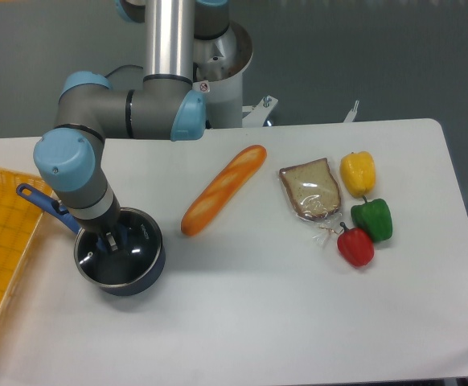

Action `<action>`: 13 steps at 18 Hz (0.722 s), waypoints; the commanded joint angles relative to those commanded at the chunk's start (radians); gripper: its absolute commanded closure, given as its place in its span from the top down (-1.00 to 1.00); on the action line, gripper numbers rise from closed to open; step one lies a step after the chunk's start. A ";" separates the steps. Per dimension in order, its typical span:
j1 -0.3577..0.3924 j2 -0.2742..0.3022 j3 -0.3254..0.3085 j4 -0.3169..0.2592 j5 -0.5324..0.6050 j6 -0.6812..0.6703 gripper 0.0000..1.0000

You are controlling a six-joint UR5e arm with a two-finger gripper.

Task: Open the lid
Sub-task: 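Lift the glass lid by its knob up off the saucepan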

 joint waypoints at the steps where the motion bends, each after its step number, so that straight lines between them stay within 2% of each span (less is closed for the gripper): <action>1: 0.002 0.003 0.000 -0.003 0.000 0.002 0.17; 10: 0.025 0.028 -0.002 -0.012 0.003 0.015 0.17; 13: 0.025 0.040 -0.008 -0.034 0.006 0.015 0.17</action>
